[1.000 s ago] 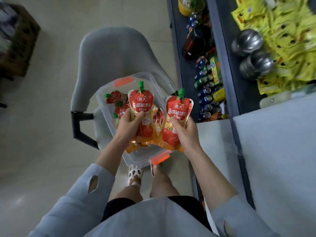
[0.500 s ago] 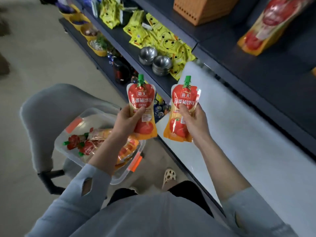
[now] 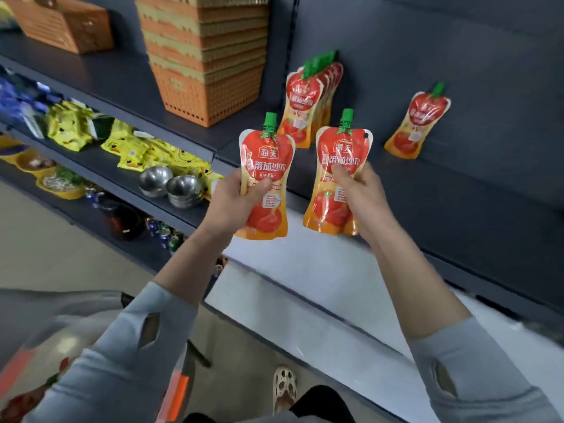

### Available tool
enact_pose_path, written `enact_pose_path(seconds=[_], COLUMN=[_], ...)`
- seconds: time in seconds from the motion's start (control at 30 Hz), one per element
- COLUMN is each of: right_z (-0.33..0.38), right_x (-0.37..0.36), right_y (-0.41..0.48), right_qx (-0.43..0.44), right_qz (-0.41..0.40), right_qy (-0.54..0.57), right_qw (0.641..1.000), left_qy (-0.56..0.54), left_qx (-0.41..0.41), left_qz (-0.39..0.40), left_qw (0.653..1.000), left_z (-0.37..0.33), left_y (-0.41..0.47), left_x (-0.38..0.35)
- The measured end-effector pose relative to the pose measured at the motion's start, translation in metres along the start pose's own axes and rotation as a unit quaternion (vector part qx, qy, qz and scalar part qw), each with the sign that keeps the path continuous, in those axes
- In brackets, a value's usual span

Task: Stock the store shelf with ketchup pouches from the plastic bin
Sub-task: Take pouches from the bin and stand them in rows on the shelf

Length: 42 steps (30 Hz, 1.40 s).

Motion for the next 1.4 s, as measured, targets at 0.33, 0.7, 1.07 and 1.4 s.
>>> enact_pose_path(seconds=[0.33,0.7,1.07,1.4], right_z=[0.0,-0.052,-0.052,-0.037], right_x=[0.082,0.081,0.047,0.055], right_y=[0.128,0.278,0.335,0.314], right_qx=[0.009,-0.009,0.003,0.073], right_qz=[-0.062,-0.111,-0.131,-0.169], right_qy=[-0.033,-0.134,-0.159,-0.21], right_qw=[0.998,0.985,0.978,0.96], left_qy=[-0.046,0.004,-0.002,-0.03], left_qx=[-0.027,-0.016,-0.027,-0.027], left_qz=[0.026,-0.053,-0.062,-0.031], left_qw=[0.998,0.998,0.998,0.999], left_z=[-0.047,-0.035,-0.041,-0.04], left_y=[0.077,0.134,0.156,0.157], left_x=[-0.077,-0.09,-0.097,-0.111])
Point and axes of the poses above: each hand's wrist, its own y-axis towards the middle knuckle, its own x-axis out of the back of the hand, z = x × y, the point moved 4 cm from there along y, towards the middle knuckle, and after that the axes turned 8 degrees about x, right-handed, at the moved point
